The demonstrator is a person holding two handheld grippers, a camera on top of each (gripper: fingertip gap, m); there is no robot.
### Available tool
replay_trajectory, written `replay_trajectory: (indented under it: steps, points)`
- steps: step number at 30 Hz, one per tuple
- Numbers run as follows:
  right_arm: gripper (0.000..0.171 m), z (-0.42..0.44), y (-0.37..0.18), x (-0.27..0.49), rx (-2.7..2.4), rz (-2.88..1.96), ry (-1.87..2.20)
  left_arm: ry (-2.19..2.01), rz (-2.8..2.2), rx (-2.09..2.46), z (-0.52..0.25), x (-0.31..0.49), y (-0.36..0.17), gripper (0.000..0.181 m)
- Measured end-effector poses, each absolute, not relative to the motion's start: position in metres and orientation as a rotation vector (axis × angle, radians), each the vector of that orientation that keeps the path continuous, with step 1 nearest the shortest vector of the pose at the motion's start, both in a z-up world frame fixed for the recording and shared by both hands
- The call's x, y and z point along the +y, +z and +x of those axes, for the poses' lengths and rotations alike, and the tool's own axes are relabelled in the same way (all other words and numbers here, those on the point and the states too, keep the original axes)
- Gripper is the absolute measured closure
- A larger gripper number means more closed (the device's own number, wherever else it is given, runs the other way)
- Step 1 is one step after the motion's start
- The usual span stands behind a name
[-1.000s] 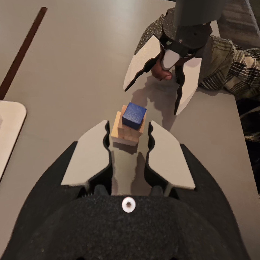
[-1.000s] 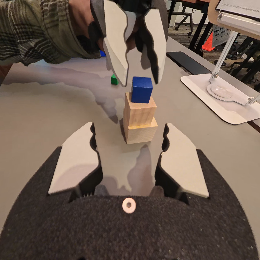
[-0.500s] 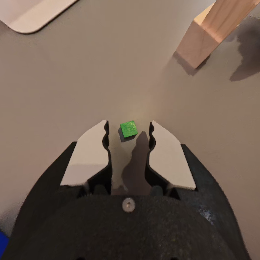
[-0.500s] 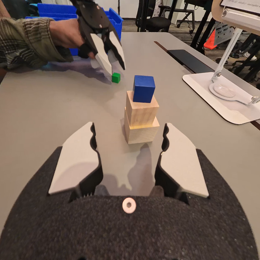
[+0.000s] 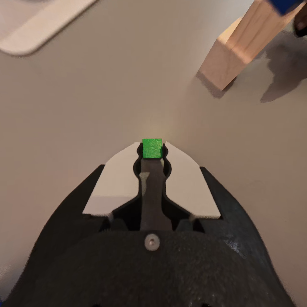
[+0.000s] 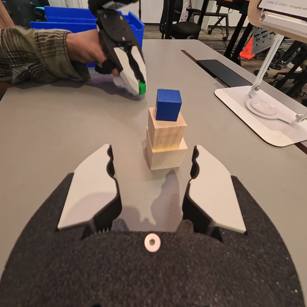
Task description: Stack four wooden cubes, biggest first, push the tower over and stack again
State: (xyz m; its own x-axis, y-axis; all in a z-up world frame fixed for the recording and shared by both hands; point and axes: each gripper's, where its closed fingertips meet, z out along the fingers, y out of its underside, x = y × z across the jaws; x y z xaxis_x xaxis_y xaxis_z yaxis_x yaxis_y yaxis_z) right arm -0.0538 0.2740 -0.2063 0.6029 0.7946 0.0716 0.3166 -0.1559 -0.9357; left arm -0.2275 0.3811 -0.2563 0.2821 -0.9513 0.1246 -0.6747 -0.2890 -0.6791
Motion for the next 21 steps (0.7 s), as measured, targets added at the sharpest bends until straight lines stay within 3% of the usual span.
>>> replay_trajectory:
  steps: [1, 9, 21]
  points:
    - [0.081, -0.053, -0.206, 0.274, -0.915, -1.734, 0.545, -0.734, -1.997, 1.488, -0.221, 0.381, -0.243, 0.159]
    - [0.082, -0.054, -0.207, 0.273, -0.922, -1.727, 0.554, -0.892, -1.444, 2.024, -0.137, 0.327, -0.143, 0.159]
    - [0.082, -0.051, -0.202, 0.273, -0.913, -1.709, 0.56, -0.906, -1.255, 2.406, -0.079, 0.301, -0.15, 0.159]
